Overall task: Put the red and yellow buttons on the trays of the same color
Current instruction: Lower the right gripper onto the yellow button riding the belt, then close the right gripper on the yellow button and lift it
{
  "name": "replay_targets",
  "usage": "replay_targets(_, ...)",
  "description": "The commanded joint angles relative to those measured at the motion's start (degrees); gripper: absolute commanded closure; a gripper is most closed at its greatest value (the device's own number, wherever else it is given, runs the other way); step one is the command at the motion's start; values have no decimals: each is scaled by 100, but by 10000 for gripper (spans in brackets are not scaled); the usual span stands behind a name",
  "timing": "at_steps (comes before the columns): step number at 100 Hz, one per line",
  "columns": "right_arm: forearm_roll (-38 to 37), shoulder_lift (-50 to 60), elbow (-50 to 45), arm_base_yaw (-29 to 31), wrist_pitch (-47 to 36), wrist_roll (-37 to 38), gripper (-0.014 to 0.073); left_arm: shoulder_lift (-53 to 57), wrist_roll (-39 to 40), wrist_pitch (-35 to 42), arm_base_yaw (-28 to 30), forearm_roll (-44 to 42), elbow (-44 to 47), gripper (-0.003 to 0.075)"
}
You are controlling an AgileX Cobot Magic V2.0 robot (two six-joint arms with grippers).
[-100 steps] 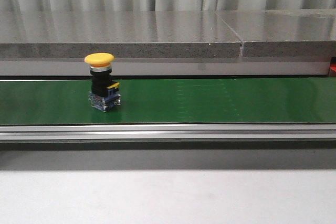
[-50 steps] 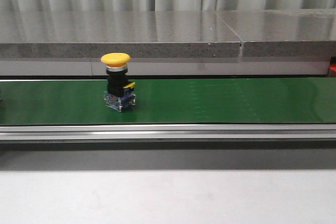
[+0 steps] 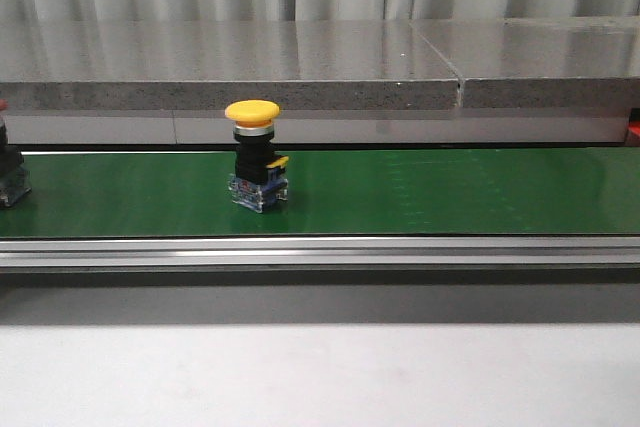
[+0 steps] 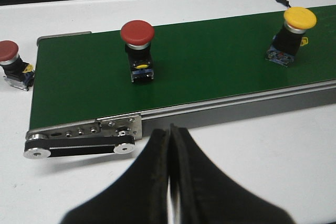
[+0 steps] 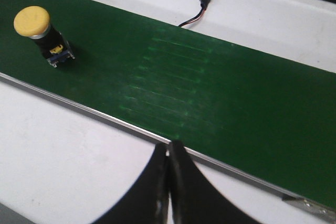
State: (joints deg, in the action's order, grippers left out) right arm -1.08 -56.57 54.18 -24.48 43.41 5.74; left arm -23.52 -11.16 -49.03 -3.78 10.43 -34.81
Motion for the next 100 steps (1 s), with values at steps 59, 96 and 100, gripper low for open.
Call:
replay_targets(59, 1038, -3271, 3248, -499, 1763, -1788, -31, -23, -11, 358, -37, 148, -148, 741)
replay_targets(96, 1391, -4549, 4017, -499, 1641, -2728, -31, -23, -11, 358, -37, 148, -148, 741)
replay_targets(100, 1397, -4628, 4017, -499, 1537, -2813, -31, -23, -11, 358, -37, 148, -148, 741)
